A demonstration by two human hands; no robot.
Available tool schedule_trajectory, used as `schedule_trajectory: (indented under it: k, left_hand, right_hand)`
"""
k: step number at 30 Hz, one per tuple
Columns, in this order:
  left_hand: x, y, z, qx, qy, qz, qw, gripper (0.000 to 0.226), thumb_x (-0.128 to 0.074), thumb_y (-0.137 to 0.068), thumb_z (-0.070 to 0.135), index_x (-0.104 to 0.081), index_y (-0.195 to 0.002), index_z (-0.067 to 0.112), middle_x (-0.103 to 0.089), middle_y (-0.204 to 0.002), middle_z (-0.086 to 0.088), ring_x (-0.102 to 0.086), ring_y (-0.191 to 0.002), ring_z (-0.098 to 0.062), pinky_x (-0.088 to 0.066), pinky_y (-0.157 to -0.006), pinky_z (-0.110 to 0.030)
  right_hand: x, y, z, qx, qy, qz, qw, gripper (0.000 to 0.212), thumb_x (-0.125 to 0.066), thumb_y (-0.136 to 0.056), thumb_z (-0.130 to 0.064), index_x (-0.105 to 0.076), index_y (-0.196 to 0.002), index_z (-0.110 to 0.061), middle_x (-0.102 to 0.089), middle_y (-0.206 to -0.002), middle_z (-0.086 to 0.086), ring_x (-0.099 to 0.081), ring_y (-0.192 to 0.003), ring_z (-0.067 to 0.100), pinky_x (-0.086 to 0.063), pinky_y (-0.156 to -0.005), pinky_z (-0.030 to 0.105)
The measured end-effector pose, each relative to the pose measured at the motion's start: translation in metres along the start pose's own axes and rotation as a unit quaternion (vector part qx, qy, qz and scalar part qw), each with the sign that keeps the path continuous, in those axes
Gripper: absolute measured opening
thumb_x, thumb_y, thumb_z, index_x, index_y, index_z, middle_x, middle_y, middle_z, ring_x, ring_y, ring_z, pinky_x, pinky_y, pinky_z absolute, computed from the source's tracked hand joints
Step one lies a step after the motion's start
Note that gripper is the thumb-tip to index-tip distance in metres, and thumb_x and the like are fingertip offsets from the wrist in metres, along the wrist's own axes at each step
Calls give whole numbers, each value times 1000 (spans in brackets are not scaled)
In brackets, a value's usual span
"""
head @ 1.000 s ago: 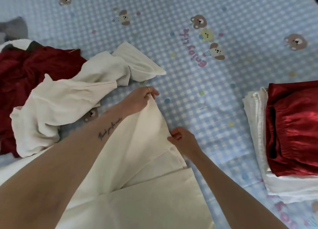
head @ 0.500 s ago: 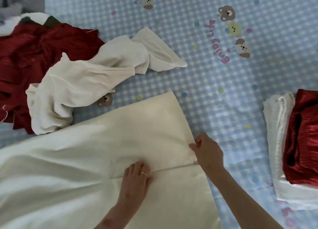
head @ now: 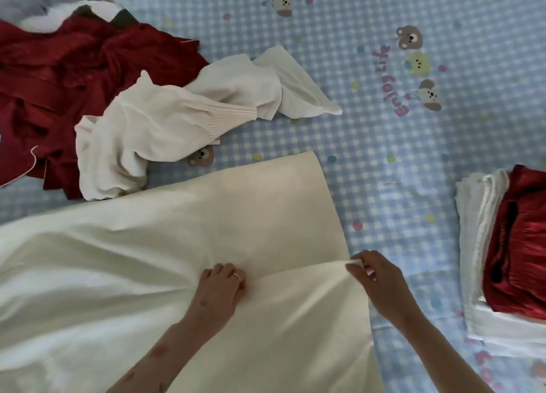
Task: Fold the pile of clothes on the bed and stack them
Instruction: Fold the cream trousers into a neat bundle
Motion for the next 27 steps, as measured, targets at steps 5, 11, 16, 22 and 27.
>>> schedule_trajectory:
  k: [5, 11, 16, 22, 27]
  left_hand:
    - [2, -1, -29, 38, 26, -1, 999, 23, -49, -91, 35, -49, -114, 29, -55, -111, 12, -50, -108, -15, -34, -86, -29]
    - [2, 1, -37, 69, 15, 27, 997, 11, -54, -88, 23, -61, -96, 21, -58, -101, 3, -53, -99, -22, -38, -82, -32]
    - [-7, 15, -40, 132, 44, 178, 974, 23, -63, -80, 13, -67, -102, 7, -63, -99, -12, -61, -88, -37, -51, -74, -42]
    - [-64, 89, -42, 125, 46, 144, 980, 56, -17, -98, 38, -28, -146, 11, -26, -153, -15, -21, -143, -27, -17, -115, -37]
    - [-103, 172, -65, 226, 94, 85, 966, 61, -5, -93, 57, -3, -149, 34, 4, -159, 7, 2, -146, -9, -2, -116, -29]
  right_hand:
    - [-12, -39, -5, -56, -21, -20, 998, 14, -59, -91, -21, -59, -78, -16, -61, -74, 1, -54, -67, 13, -39, -61, 18]
    - [-21, -26, 15, -130, -10, -10, 991, 15, -67, -85, -30, -57, -80, -20, -64, -74, -6, -60, -71, 12, -37, -55, 15]
    - [-40, 25, 30, -191, 103, -58, 974, 40, -72, -76, -48, -48, -93, -20, -62, -82, -7, -60, -80, 20, -41, -65, 31]
    - [-65, 100, 54, -288, 116, -21, 950, 54, -73, -74, -47, -47, -106, -12, -62, -99, 11, -63, -93, 29, -46, -75, 33]
    - [-54, 105, 76, -266, 68, 35, 961, 26, -67, -82, 0, -53, -104, 5, -63, -91, 31, -62, -81, 47, -35, -63, 35]
Point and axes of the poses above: each hand's wrist, its own y-axis away from the middle knuckle, its own x-axis out of the back of the hand, z = x × y, the point moved 2 cm from there along -y, towards the middle knuckle
